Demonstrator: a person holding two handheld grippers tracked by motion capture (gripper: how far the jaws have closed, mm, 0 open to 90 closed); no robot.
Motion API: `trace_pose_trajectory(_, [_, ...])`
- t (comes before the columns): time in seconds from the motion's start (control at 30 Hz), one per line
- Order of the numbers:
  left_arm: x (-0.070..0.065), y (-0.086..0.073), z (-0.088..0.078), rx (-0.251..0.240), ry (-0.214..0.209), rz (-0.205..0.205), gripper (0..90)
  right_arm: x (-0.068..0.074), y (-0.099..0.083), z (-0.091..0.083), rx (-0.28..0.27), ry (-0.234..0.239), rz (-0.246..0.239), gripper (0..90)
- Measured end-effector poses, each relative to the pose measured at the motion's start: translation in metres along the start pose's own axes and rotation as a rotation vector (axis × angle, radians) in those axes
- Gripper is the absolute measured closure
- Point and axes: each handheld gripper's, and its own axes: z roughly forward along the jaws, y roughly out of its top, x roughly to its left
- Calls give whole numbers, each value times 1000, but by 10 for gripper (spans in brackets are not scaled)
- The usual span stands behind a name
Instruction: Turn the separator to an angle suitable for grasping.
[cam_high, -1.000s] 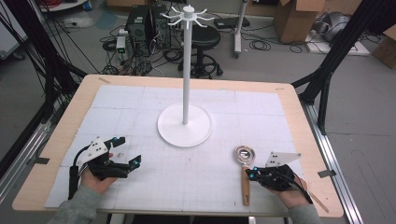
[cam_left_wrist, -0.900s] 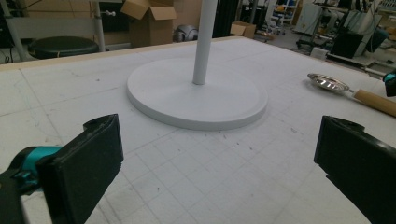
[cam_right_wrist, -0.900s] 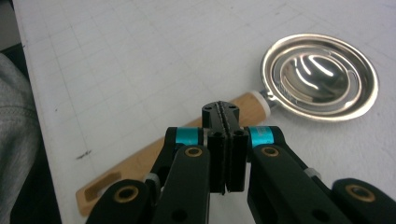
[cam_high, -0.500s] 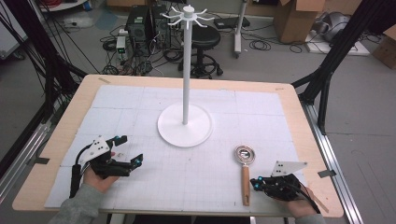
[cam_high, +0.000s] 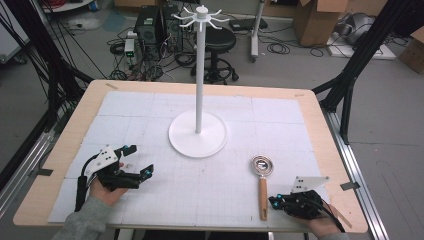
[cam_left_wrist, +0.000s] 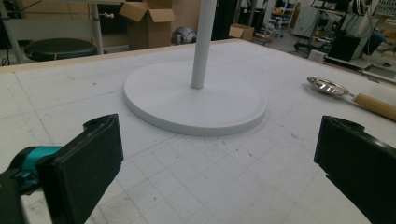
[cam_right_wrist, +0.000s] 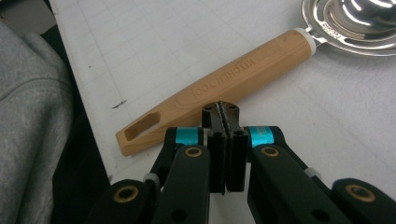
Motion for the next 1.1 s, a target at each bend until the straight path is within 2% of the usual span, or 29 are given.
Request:
trace_pose_trajectory(0.17, [0,0,1,-1,0,-3,18,4,-2,2,19,13,-11,900])
trace_pose_trajectory(0.47, [0,-1,2,4,7,-7,18,10,1,8,22,32,-20,900])
trace_pose_trajectory(0.5, [1,-1,2,9,6,-4,18,11,2,8,26,32,-9,900])
trace_pose_trajectory(0.67, [0,-1,2,10,5,-1,18,14,6,14,21,37,-12,900])
trace_pose_trajectory(1.1, [-2,0,-1,28,7,12,18,18,19,31,21,55,-41,900])
